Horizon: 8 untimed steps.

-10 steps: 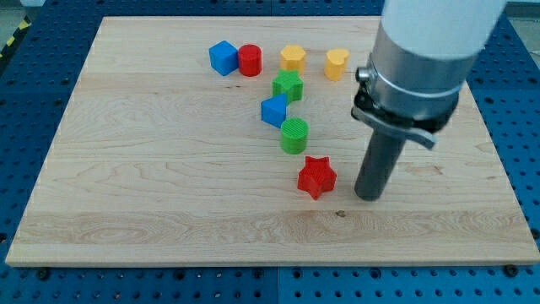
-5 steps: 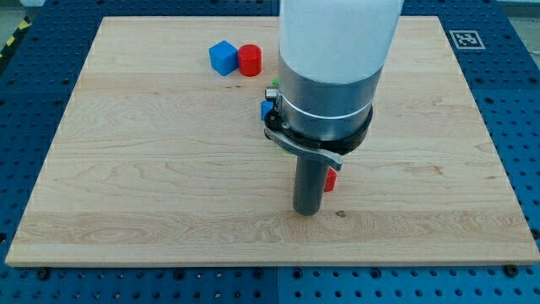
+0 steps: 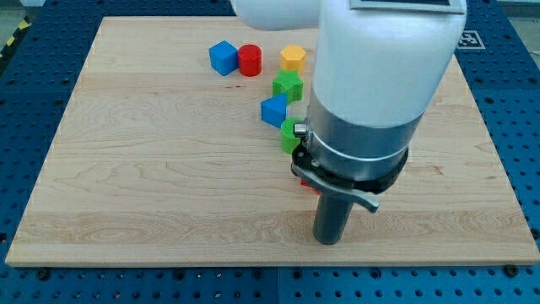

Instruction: Point at the green star to the line of blocks

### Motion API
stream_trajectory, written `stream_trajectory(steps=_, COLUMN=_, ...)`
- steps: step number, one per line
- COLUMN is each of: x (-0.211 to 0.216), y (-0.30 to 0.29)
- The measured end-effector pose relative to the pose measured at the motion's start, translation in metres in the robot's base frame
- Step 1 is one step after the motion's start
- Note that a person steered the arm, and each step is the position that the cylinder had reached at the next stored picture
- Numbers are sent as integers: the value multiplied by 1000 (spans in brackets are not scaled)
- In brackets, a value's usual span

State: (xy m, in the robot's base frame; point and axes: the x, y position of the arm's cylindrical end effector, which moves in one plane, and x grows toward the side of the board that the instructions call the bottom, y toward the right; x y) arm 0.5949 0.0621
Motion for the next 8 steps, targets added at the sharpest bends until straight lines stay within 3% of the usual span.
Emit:
stream_trajectory(steps=2, x=-45, y=3)
stream_trajectory(steps=8, x=-84, y=52)
